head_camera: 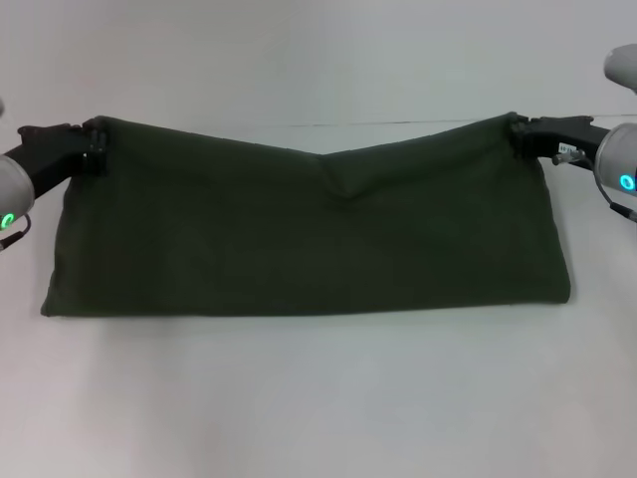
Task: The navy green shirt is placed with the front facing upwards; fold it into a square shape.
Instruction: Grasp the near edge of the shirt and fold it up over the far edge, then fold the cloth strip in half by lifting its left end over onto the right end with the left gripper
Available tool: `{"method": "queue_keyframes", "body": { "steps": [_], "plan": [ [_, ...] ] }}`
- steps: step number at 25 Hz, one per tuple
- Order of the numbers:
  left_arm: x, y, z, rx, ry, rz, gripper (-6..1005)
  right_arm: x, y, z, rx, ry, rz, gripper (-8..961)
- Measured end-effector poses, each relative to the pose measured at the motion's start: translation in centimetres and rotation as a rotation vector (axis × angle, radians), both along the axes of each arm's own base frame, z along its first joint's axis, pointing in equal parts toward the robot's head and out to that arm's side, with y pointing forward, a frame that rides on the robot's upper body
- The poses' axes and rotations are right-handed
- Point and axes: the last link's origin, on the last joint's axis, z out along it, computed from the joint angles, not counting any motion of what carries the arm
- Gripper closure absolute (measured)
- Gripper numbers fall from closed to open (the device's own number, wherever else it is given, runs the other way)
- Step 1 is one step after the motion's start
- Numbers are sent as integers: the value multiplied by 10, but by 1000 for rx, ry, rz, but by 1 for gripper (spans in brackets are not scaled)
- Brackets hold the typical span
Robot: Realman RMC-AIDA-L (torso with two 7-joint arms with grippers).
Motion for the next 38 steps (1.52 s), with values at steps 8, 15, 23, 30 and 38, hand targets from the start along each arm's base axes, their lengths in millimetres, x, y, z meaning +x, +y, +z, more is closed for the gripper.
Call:
{"method": "queue_keyframes", "body": {
  "steps": [8, 15, 23, 30, 38],
  "plan": [
    [-1, 2, -3, 19, -25, 30, 781, 5, 0, 1, 44, -2, -12, 865],
    [-6, 0, 0, 50, -46, 56, 774, 8, 0, 3, 58, -10, -26, 569],
    [-9, -1, 7, 105, -116, 74, 384, 13, -8, 3, 41, 30, -26, 397],
    [-19, -14, 18, 76, -182, 54, 277, 21, -25, 4, -1, 81, 16, 178],
    [-32, -52, 37, -103, -283, 21, 225, 22, -45, 2, -63, 132, 92, 171]
  ]
}}
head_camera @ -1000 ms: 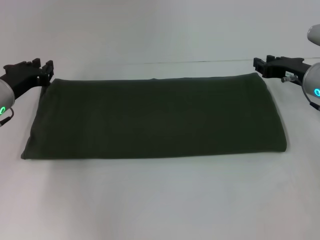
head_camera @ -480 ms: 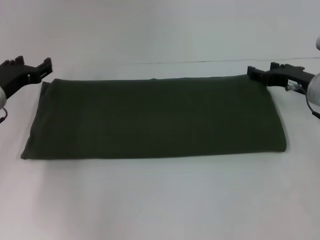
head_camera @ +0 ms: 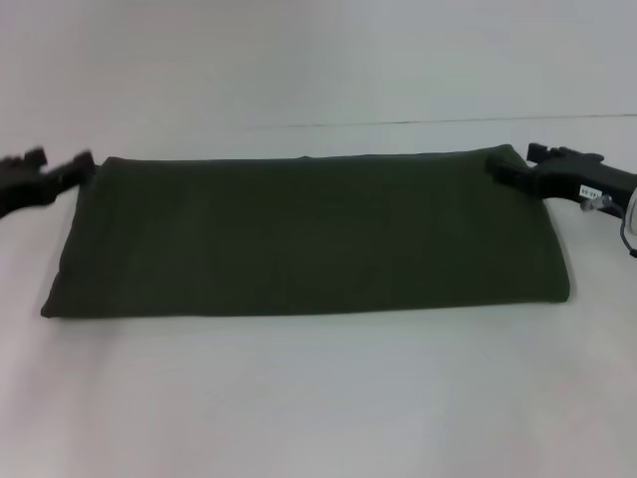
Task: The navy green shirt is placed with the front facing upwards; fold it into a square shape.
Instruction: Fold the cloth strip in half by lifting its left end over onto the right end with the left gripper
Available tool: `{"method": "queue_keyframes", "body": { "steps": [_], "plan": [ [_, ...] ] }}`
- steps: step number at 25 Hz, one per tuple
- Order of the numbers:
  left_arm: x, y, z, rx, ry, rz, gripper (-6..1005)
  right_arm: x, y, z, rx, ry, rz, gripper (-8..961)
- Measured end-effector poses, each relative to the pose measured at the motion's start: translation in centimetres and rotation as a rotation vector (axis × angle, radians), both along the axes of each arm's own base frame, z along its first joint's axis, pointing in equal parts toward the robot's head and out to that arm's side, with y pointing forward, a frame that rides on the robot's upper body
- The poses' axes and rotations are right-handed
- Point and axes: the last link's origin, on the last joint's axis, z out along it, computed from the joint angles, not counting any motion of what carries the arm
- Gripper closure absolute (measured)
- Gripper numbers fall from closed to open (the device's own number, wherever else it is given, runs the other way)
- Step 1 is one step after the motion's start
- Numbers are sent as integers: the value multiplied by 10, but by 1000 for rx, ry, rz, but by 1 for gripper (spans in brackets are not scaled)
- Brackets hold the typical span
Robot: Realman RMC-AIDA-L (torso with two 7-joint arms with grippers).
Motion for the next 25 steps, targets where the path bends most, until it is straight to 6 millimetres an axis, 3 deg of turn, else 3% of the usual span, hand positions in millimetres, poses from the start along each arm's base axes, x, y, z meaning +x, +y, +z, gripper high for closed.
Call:
{"method": "queue_keyframes", "body": {
  "steps": [9, 25],
  "plan": [
    [-29, -42, 7, -207, 31, 140, 229, 4, -21, -5, -52, 44, 53, 170],
    [-39, -54, -10, -312, 93, 192, 233, 2, -26, -10, -68, 61, 76, 172]
  ]
}}
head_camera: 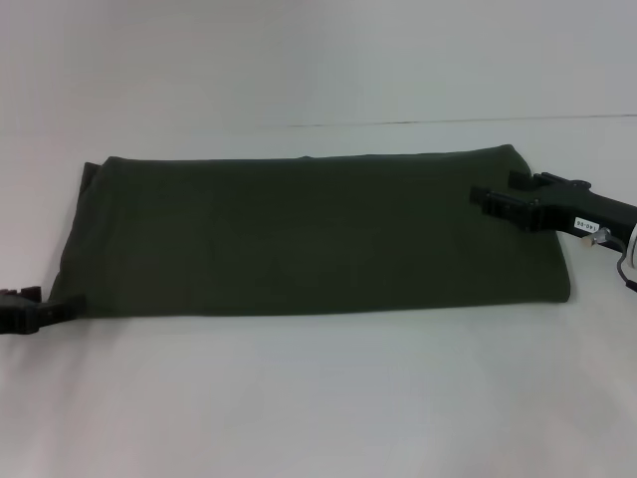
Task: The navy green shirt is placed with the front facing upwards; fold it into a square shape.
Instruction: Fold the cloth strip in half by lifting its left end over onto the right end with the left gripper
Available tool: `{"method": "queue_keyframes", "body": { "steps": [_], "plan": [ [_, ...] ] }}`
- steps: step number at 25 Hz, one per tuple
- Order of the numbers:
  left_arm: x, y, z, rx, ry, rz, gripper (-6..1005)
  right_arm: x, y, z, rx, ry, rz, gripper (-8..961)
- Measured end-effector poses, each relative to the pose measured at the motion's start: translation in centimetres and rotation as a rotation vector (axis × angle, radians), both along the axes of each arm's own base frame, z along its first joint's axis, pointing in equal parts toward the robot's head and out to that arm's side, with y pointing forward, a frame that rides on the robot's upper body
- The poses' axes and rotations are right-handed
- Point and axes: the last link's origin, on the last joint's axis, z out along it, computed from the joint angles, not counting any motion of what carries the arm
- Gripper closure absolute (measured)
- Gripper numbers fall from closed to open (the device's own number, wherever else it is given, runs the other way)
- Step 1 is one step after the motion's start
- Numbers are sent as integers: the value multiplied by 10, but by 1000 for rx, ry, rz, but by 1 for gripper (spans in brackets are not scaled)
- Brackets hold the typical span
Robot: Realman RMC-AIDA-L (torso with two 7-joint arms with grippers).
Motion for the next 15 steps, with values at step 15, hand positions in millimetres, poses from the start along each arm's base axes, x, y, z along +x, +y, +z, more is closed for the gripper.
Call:
{"method": "queue_keyframes", "body": {
  "steps": [15],
  "plan": [
    [-3, 1, -3, -9, 17, 2, 369, 3, -2, 0, 2, 4, -8, 185]
  ]
}}
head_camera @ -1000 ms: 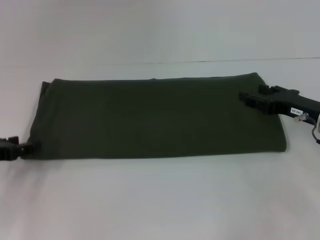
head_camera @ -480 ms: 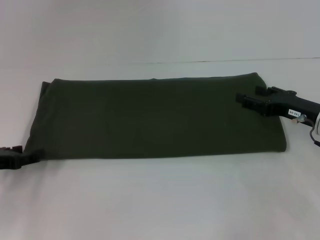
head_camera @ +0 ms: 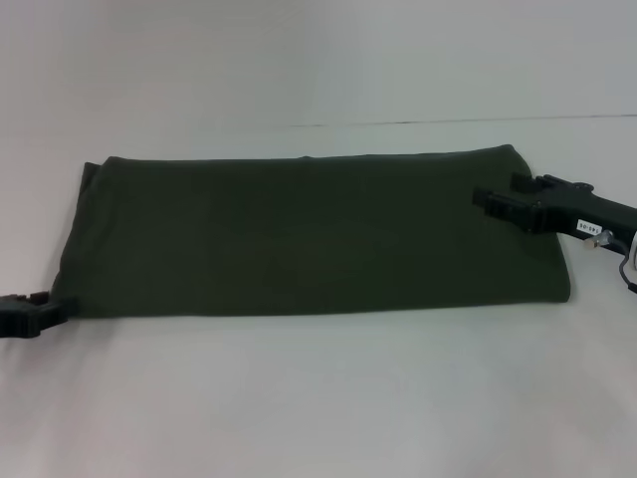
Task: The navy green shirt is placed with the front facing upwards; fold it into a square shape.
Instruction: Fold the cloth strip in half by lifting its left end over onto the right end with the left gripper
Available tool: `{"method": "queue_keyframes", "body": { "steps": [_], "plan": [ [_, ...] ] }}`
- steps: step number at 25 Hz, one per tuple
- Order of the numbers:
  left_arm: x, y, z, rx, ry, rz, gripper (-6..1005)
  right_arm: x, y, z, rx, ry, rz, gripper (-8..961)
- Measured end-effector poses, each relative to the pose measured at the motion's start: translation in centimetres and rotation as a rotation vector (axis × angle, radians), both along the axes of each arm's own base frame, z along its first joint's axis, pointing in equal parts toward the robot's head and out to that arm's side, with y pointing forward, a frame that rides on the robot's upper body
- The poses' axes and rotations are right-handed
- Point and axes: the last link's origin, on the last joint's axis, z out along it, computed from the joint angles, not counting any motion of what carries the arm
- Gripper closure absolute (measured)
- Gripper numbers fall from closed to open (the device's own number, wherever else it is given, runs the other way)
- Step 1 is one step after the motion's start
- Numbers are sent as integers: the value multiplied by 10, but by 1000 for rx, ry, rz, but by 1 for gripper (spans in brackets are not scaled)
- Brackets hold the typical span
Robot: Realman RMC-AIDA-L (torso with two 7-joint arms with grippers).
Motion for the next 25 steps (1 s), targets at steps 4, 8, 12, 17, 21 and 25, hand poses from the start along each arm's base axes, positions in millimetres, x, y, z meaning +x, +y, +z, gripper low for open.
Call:
{"method": "queue_keyframes", "body": {
  "steps": [4, 8, 12, 17, 21, 25],
  "plan": [
    [1, 0, -2, -8, 7, -14, 534, 2, -2, 0, -1, 4, -7, 184],
    [2, 0, -3, -11, 8, -22, 752, 3, -3, 0, -3, 6, -10, 185],
    [3, 1, -3, -14, 8, -26, 922, 7, -9, 2, -5, 18, -8, 184],
    [6, 2, -4, -19, 8, -43, 951, 22, -25, 18, 22, 54, -23, 182],
    [7, 3, -3, -15, 3, -46, 974, 44, -47, 32, 33, 49, -60, 181],
    [8, 3, -4, -12, -3, -48, 982, 65, -69, 36, 36, 35, -112, 179]
  ]
}}
